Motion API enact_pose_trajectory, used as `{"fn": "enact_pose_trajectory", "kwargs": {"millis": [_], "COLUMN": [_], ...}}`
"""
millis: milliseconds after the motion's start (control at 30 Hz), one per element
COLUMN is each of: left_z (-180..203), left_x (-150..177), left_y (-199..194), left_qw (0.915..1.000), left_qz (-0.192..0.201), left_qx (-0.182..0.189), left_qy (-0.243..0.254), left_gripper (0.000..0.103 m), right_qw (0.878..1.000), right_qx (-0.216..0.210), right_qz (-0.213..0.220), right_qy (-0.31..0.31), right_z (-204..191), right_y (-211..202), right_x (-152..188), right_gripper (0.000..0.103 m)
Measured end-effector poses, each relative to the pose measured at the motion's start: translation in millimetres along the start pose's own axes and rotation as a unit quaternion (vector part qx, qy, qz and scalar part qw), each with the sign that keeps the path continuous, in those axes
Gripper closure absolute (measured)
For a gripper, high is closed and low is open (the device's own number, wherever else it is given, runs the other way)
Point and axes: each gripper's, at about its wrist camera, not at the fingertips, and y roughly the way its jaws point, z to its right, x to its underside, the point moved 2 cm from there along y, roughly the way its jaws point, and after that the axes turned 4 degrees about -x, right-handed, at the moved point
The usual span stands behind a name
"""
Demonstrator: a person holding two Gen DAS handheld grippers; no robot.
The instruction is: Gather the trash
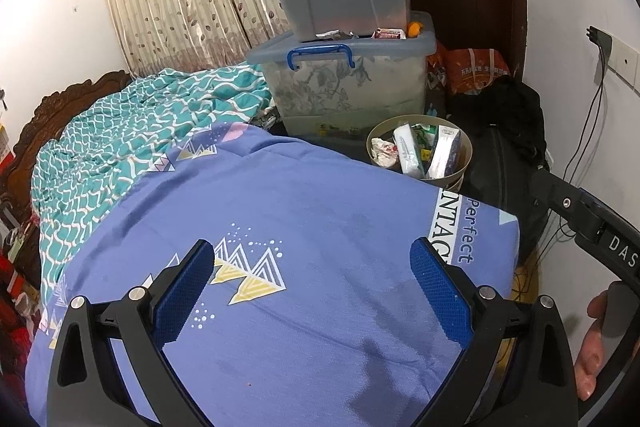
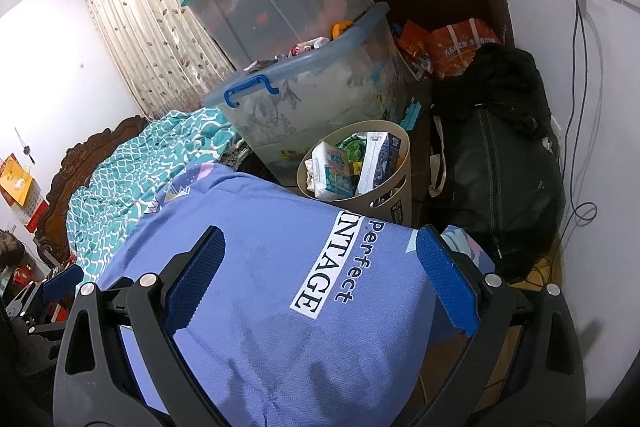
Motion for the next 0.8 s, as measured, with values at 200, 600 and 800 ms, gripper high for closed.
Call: {"fn": "enact_pose_trajectory", "kwargs": {"millis": [200,600,800], "left_z": [0.9,-0.9,-5.7], "left_x": [0.1,0.3,-1.0], "left_y": [0.4,2.6,2.4], "left_qw": [1.0000,1.0000,0.9999], "left_qz": [-0.002,-0.004,-0.002], "left_qx": [0.000,0.001,0.010], "left_qy": [-0.001,-0.001,-0.011], "left_gripper": [0.009,0.009,0.009], "right_qw": [1.000,1.000,1.000], "right_qx": [0.000,-0.001,-0.002], "right_qz": [0.001,0.006,0.019], "right_qy": [0.000,-0.006,-0.012], "right_z": [-0.9,-4.6,-8.2], "right_y": [0.2,-1.1,-4.1], "right_x": [0.5,0.0,-1.0], "right_gripper": [0.007,0.007,0.007]}}
